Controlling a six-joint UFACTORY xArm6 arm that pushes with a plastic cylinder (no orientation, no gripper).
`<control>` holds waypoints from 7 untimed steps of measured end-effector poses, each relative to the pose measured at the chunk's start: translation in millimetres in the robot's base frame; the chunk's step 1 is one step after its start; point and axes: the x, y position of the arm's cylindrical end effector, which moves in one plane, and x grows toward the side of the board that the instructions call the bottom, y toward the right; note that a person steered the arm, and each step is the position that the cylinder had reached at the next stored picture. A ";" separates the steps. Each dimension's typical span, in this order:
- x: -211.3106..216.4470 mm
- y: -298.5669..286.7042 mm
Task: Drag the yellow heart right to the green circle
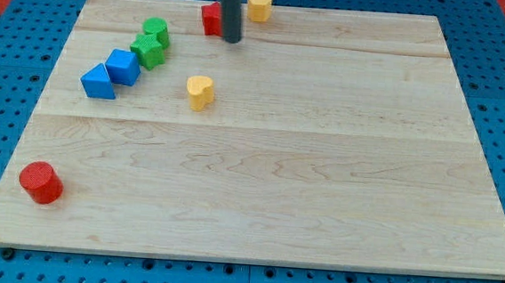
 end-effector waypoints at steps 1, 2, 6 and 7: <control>60.4 30.3; 156.6 32.1; 177.5 -90.0; 143.2 -60.4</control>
